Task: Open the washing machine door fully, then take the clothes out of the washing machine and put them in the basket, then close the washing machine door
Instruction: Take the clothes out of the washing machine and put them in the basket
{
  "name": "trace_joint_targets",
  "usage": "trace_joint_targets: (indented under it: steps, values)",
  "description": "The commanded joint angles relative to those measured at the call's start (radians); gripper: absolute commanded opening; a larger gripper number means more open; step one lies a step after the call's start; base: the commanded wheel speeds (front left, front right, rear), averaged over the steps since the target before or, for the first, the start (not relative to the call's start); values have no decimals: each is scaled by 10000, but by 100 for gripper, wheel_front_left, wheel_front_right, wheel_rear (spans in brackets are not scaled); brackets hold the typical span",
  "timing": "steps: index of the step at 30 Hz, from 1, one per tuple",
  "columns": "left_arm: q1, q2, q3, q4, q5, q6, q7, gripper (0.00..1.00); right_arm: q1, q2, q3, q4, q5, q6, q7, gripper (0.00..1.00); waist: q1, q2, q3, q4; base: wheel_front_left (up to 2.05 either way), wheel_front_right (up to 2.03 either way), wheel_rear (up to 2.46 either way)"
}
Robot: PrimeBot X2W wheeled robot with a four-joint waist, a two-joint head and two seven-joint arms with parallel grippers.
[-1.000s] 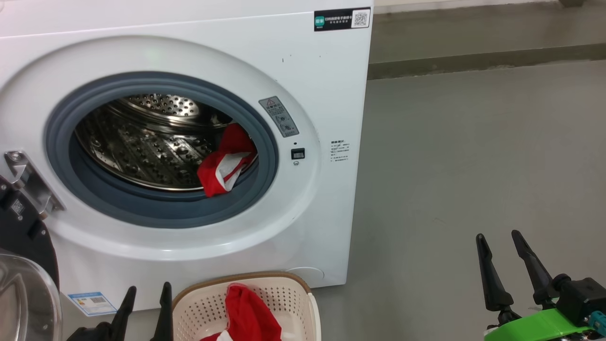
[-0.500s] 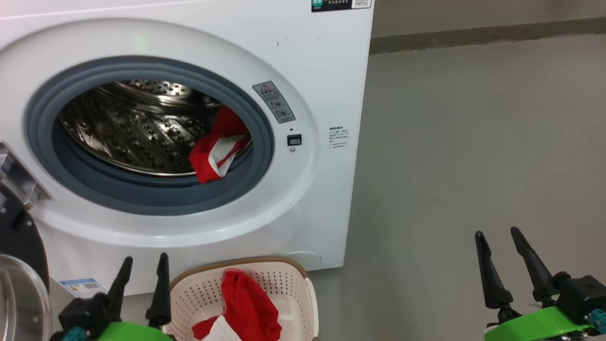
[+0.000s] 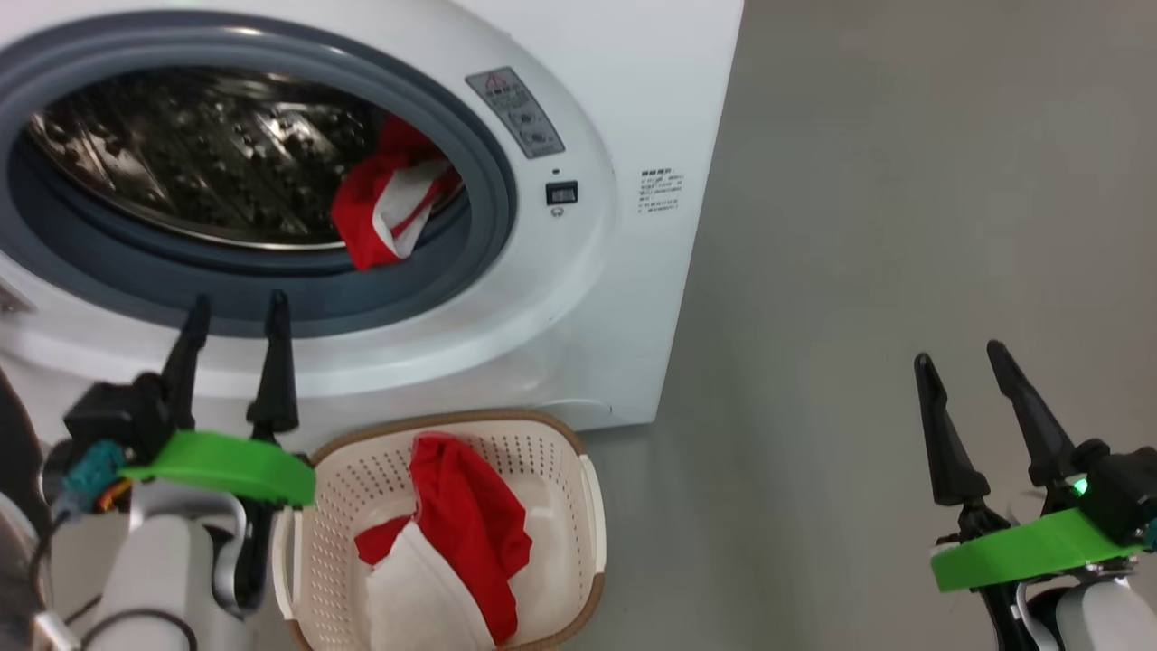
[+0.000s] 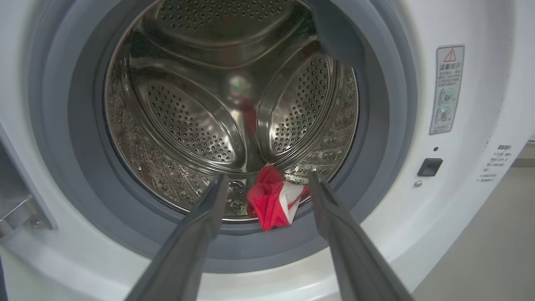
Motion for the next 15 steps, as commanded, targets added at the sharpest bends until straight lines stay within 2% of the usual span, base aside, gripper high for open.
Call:
trace_joint_targets:
  steps: [1, 8, 15]
  values:
    - [-519, 305, 381, -37, 139, -15, -91, 100, -418, -175, 231, -294, 26, 65, -65, 100, 0, 0, 776, -32, 0, 0, 0]
    - [-2150, 212, 680, 897, -139, -31, -91, 100, -988, -294, 311, -342, 100, 65, -65, 100, 0, 0, 1737, -190, 0, 0, 0]
    - [-3781, 460, 833, 1809, -221, -48, -91, 100, -1575, -431, 568, -328, 112, 65, -65, 100, 0, 0, 2633, -438, 0, 0, 0]
